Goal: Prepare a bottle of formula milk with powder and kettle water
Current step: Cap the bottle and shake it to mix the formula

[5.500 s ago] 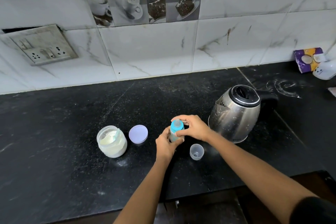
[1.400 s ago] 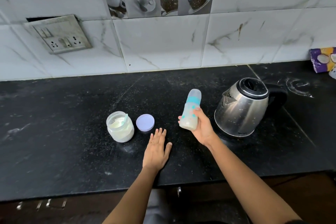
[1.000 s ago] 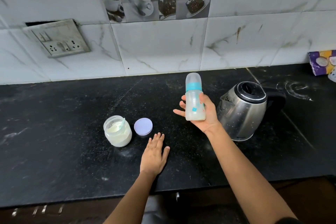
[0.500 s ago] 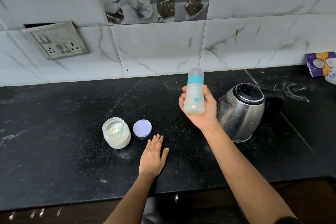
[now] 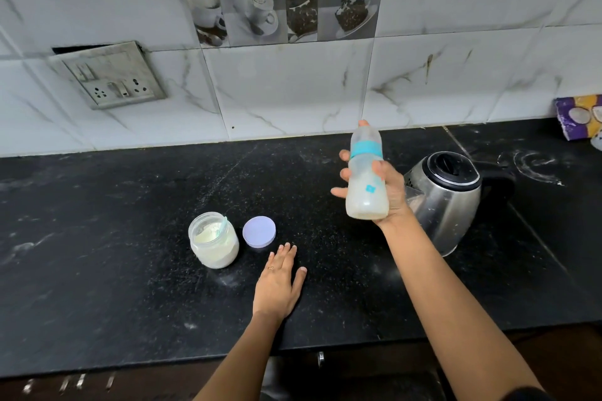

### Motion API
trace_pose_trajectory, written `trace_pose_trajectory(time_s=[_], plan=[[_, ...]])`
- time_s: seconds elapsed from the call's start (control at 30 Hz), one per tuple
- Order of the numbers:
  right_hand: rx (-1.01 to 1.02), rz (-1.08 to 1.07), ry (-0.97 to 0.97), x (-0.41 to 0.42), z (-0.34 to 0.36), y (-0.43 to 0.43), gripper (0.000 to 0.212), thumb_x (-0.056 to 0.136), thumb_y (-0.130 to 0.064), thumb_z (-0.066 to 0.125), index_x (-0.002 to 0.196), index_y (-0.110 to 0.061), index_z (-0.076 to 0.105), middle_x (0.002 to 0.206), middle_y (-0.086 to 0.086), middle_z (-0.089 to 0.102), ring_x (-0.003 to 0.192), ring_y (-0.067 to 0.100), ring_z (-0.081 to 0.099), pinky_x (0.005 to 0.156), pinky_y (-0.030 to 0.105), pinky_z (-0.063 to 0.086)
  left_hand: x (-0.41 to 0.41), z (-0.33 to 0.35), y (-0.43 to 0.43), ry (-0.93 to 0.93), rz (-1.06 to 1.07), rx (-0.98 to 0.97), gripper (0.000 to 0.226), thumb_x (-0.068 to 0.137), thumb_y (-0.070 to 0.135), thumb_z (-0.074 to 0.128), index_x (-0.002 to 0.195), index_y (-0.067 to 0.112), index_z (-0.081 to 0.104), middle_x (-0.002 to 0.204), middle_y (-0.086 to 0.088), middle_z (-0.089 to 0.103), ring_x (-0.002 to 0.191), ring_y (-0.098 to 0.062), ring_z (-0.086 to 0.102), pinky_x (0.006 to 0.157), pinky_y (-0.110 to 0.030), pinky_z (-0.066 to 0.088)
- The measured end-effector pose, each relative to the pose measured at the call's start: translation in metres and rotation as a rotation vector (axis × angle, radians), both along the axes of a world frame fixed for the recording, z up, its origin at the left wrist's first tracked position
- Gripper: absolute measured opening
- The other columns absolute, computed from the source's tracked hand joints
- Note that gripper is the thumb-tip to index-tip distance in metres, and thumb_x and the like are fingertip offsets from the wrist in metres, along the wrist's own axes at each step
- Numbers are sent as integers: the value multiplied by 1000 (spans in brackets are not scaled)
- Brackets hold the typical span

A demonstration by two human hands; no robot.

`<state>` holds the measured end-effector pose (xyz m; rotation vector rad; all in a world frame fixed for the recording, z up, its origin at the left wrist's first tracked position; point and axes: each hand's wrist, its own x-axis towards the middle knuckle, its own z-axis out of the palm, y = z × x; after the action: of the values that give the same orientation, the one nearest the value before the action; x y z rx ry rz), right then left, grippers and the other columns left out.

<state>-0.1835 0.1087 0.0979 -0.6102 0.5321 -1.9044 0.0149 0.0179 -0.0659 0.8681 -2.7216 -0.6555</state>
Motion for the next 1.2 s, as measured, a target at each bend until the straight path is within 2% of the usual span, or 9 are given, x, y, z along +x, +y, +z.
trace_pose_trajectory(time_s=[0.13,0.27,0.43,0.53,0.7,0.83,0.97,1.07,1.2], plan=[[35,10,-86,6,1,-3,75,50,-18,87,111,-10,44,89,8,59,57,16,56,46,29,52,0,0,0,6,-9,4,55,102,41,34,151,21,23,158,9,15,134,4,-6,110,-13,-9],[107,-145,-150,8,-5,-11,93,43,-19,89,119,-15,36,82,9,58,55,18,56,47,29,50,1,3,0,-3,-8,11,55,102,42,33,152,22,22,159,7,16,130,6,-6,109,-14,-7],[90,-118,-107,18,-7,-11,83,46,-19,88,114,-18,41,82,9,57,56,18,55,48,29,50,1,5,1,-11,-1,27,55,101,42,34,151,22,22,159,7,17,145,-7,5,109,-14,-6],[105,-228,-155,11,-8,-13,92,39,-20,90,115,-16,37,77,7,58,53,18,55,47,28,49,1,4,1,1,0,26,55,101,42,35,151,22,23,159,7,17,141,0,1,109,-14,-6],[37,-43,-27,16,-11,5,86,57,-16,83,130,-22,38,89,9,59,59,18,55,49,29,51,1,2,0,3,0,16,55,101,42,35,151,22,23,159,6,18,145,-5,5,109,-14,-7],[103,-213,-235,11,-10,-4,85,41,-27,92,112,-12,49,86,7,59,58,16,60,52,28,54,0,3,1,6,9,18,55,101,41,36,151,21,25,158,5,20,146,-9,8,109,-14,-6],[174,-161,-147,19,-8,1,29,78,-39,65,98,-19,69,82,7,56,52,15,55,48,25,51,1,1,1,18,11,26,54,101,41,37,150,21,26,158,6,21,147,-10,10,110,-15,-5],[209,-250,-292,17,-5,0,36,89,-41,47,94,-8,61,81,9,56,53,19,58,57,33,57,0,-2,-1,26,4,22,54,100,42,38,150,21,28,158,5,22,146,-8,10,112,-15,-5],[126,-157,-264,14,-5,6,42,76,-23,55,115,-8,55,88,17,61,69,27,64,74,53,56,0,-3,-2,36,10,24,54,100,41,39,150,21,28,157,5,23,144,-4,7,111,-14,-5]])
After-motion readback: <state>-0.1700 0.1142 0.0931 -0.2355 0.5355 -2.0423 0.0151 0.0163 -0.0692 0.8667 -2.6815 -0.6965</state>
